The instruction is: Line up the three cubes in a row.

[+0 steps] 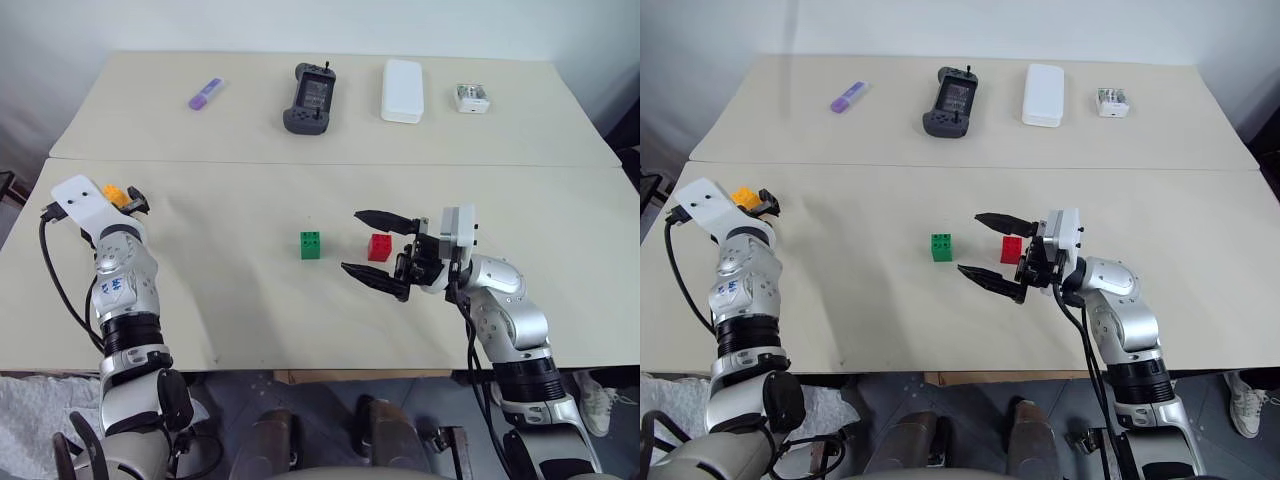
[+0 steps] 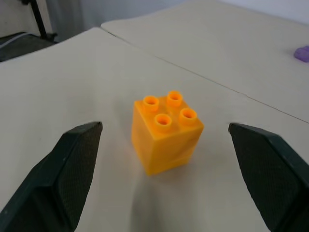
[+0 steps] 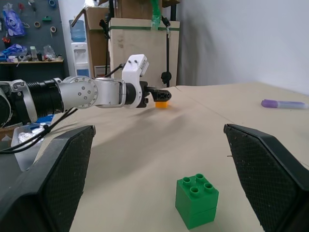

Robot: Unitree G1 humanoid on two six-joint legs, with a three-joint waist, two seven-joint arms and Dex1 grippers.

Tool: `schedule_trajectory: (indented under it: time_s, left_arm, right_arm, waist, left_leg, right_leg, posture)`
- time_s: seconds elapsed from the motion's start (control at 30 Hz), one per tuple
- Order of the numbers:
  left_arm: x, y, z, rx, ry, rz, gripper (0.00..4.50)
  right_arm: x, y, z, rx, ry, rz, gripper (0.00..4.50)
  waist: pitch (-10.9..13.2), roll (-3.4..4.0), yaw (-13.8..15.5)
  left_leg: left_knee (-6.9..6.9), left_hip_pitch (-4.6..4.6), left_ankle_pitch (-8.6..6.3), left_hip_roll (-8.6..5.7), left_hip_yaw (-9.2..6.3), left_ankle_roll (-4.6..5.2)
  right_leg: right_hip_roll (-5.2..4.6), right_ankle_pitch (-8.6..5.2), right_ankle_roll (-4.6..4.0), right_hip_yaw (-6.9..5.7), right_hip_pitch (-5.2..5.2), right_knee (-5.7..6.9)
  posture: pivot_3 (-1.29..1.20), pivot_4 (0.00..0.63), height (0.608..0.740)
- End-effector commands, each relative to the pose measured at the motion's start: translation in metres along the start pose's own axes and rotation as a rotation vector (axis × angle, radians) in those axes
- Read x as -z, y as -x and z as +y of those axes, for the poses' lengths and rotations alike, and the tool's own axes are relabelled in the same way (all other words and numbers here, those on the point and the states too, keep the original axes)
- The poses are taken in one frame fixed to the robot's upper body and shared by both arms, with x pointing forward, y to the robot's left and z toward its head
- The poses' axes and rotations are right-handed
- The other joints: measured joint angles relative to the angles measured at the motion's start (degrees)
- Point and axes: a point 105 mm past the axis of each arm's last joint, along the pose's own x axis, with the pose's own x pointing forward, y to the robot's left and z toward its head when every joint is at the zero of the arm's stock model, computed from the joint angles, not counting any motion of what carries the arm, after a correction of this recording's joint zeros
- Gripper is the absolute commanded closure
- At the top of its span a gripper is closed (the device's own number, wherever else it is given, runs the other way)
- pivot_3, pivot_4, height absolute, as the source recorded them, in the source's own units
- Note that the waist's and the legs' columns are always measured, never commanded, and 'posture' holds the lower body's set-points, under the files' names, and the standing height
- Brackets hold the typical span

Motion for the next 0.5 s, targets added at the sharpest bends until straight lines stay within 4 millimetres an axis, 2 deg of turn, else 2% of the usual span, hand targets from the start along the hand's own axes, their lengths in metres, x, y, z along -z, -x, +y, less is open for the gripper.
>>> schedule_trajectory:
  time_s: [0.03,0.33,0.43,0.5]
  left_arm:
    - [-0.011,-0.009,0.001,-0.011,-0.012,-0.038,0.04]
    - [-0.012,-0.021,-0.006,-0.007,-0.017,-0.031,0.04]
    - [-0.01,-0.021,-0.008,-0.006,-0.028,-0.025,0.64]
    - [-0.009,-0.02,-0.007,-0.009,-0.034,-0.022,1.27]
  right_arm:
    - [-0.012,-0.004,0.003,-0.011,0.035,-0.041,0.0]
    - [-0.011,-0.006,0.004,-0.016,0.019,-0.045,0.0]
    - [-0.01,-0.006,0.004,-0.014,0.014,-0.047,0.0]
    - [-0.01,-0.006,0.005,-0.012,0.013,-0.048,0.0]
  waist:
    - [0.0,0.0,-0.02]
    - [0.0,0.0,-0.18]
    - [0.0,0.0,-0.19]
    - [0.0,0.0,-0.18]
  left_leg:
    - [0.0,0.0,0.0,-0.01,0.0,0.0]
    - [0.0,0.0,0.0,-0.11,0.01,0.0]
    - [-0.01,0.0,0.0,-0.12,0.01,0.0]
    - [0.0,0.0,0.0,-0.12,0.01,0.0]
  right_leg:
    - [0.0,0.0,0.0,0.0,0.0,0.0]
    - [0.0,0.0,0.0,-0.01,-0.01,0.0]
    - [0.01,0.0,0.0,-0.01,-0.01,0.0]
    - [0.0,0.0,0.0,-0.01,-0.01,0.01]
  posture:
    - [0.0,0.15,0.74]
    - [0.0,0.15,0.74]
    - [0.0,0.15,0.74]
    - [0.0,0.15,0.74]
